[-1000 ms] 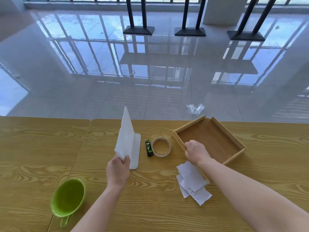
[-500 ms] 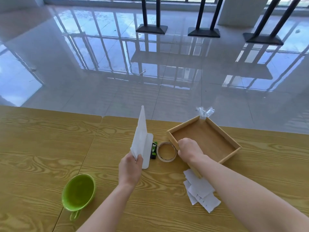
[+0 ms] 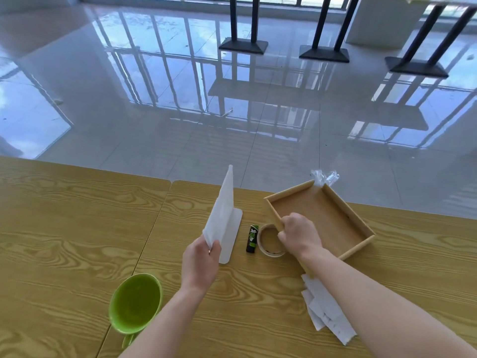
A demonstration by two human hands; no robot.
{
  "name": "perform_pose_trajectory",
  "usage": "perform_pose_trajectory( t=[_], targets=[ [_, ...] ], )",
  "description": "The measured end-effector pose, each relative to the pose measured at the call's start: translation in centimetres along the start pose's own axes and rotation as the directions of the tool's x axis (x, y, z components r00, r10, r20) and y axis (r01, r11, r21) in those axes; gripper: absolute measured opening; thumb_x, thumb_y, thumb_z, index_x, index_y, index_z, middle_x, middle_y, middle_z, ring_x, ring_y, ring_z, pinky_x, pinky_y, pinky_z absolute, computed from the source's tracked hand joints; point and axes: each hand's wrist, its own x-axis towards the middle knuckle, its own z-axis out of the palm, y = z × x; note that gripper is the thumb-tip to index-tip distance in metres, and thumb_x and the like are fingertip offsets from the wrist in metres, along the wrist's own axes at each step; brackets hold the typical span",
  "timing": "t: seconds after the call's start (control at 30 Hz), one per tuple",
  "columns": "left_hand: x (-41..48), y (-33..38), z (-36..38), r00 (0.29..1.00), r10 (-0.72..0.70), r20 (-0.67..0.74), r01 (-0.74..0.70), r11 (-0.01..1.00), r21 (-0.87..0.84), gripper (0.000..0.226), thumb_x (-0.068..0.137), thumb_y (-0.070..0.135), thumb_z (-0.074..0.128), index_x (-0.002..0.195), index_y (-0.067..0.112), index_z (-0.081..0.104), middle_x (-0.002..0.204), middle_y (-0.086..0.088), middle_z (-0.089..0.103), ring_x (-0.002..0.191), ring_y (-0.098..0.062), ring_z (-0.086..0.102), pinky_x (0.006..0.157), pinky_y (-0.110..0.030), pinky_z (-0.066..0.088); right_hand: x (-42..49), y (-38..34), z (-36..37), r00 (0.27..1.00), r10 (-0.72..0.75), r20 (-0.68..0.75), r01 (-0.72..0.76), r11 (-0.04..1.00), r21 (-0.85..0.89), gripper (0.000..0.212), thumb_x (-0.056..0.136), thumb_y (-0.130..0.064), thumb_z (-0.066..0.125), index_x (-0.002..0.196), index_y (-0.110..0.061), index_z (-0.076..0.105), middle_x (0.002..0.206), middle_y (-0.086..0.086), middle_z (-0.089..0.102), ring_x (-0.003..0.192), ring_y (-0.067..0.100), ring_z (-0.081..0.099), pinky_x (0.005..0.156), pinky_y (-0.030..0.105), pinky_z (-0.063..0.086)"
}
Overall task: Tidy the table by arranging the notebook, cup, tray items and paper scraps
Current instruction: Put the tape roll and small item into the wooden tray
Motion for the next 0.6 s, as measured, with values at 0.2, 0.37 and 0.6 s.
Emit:
perform_pose_trajectory(
  t=[0.2,0.37,0.6],
  targets=[
    [0.1,-0.3,0.0,1.000,0.025,0.014,-0.025,1.000,0.006,0.041,0.094,0.021,0.057,0.059,0.029,0.038,0.054,0.011,0.048,0.048,-0.006,0.045,0.044,-0.021,0.026,0.3,4.1,-0.9,0.995,0.101,0.015,-0.099,0.988,-0.115,0.010,0.083,-0.015,0.057,0.078,-0.010,0.065,0.083,0.006,0.058,0.077,0.026,0.058,0.069,0.035,0.048],
    [0.3,-0.4,0.2,0.999,0.033,0.014,-0.033,0.999,0.009,0.037,0.094,0.022,0.057,0.062,0.028,0.040,0.057,0.009,0.052,0.052,-0.007,0.050,0.045,-0.023,0.030,1.1,3.1,-0.2,0.990,0.132,0.040,-0.128,0.989,-0.079,0.012,0.082,-0.009,0.054,0.072,-0.011,0.061,0.078,0.006,0.063,0.073,0.027,0.061,0.066,0.038,0.053],
    [0.0,-0.3,0.4,0.999,0.052,0.011,-0.052,0.999,-0.001,0.031,0.093,0.020,0.058,0.067,0.029,0.043,0.060,0.011,0.054,0.055,-0.006,0.053,0.045,-0.020,0.031,0.9,2.0,1.2,0.990,0.142,0.017,-0.142,0.979,0.147,0.017,0.091,-0.024,0.060,0.082,-0.014,0.069,0.081,0.003,0.071,0.080,0.025,0.066,0.073,0.037,0.056]
  ],
)
